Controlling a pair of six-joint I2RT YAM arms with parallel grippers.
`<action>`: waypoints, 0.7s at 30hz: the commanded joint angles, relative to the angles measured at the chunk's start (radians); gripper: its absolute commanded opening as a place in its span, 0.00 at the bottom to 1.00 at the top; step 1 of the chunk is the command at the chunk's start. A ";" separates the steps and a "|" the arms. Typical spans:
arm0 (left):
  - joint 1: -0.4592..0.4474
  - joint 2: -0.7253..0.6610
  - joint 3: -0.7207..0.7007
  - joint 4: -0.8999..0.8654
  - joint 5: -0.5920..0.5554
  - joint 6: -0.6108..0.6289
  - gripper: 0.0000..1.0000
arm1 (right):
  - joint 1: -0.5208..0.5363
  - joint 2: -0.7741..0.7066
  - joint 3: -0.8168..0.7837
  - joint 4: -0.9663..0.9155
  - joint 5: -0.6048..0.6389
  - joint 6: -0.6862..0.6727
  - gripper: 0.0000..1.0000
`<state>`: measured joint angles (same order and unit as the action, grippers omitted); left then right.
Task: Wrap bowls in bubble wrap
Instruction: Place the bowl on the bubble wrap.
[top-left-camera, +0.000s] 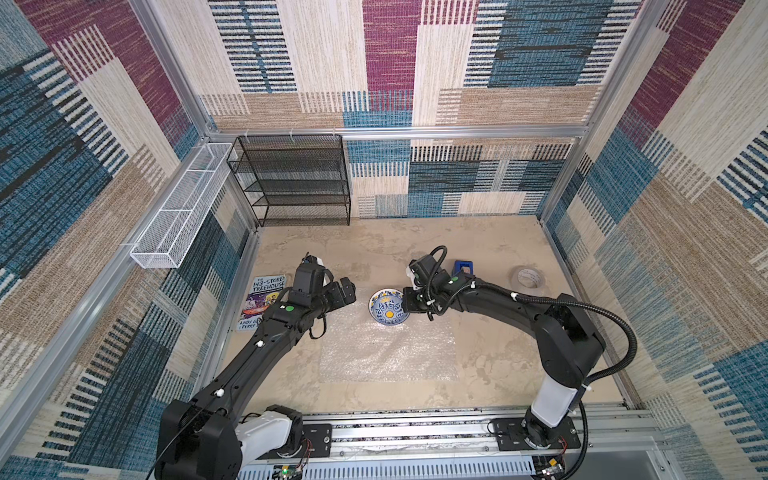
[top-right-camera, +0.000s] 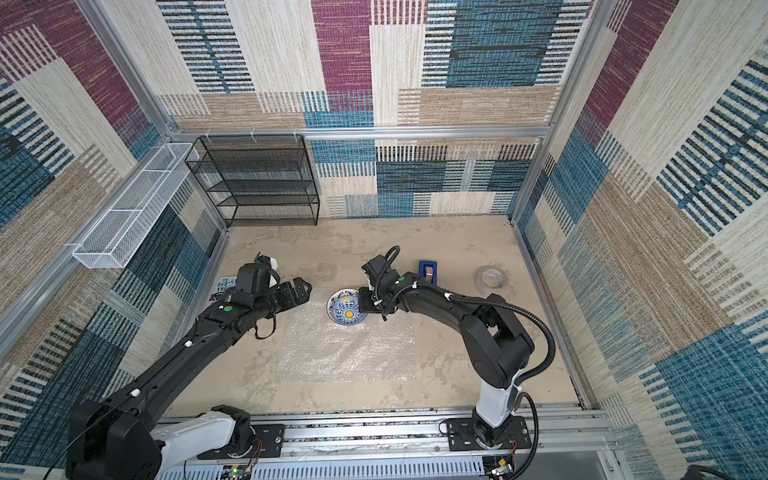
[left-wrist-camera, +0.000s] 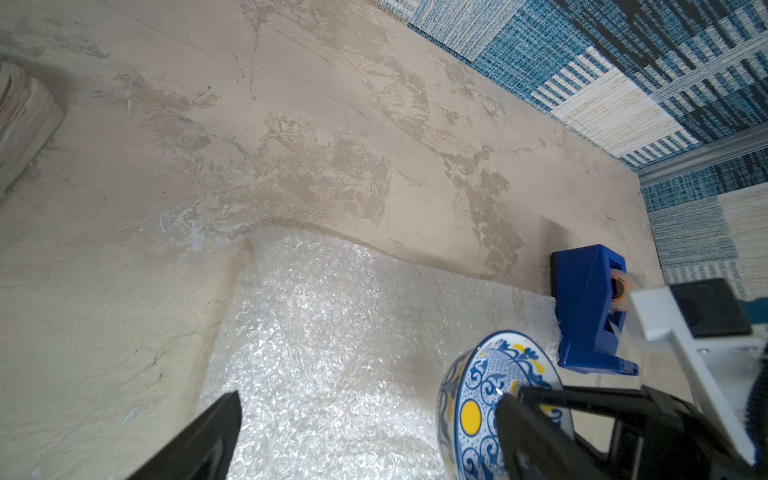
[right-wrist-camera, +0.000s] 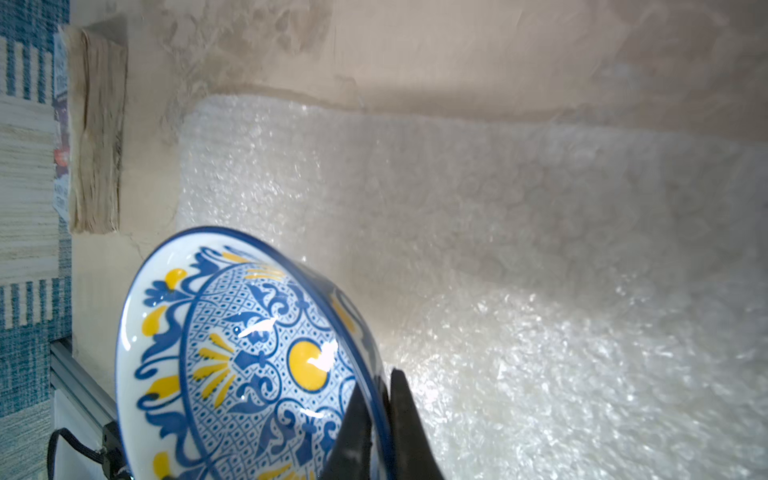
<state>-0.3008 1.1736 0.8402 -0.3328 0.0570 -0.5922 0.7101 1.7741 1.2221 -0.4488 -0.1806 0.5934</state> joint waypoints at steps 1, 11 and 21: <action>0.000 0.004 0.000 0.001 0.026 0.025 0.99 | 0.016 -0.014 -0.026 0.020 -0.004 0.030 0.00; 0.000 0.037 -0.003 0.016 0.056 0.037 0.99 | 0.024 0.011 -0.046 0.060 0.010 0.042 0.00; -0.001 0.080 0.003 0.023 0.086 0.042 0.99 | 0.023 0.065 -0.037 0.069 0.047 0.039 0.00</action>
<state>-0.3023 1.2518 0.8417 -0.3279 0.1345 -0.5720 0.7326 1.8351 1.1767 -0.4232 -0.1547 0.6247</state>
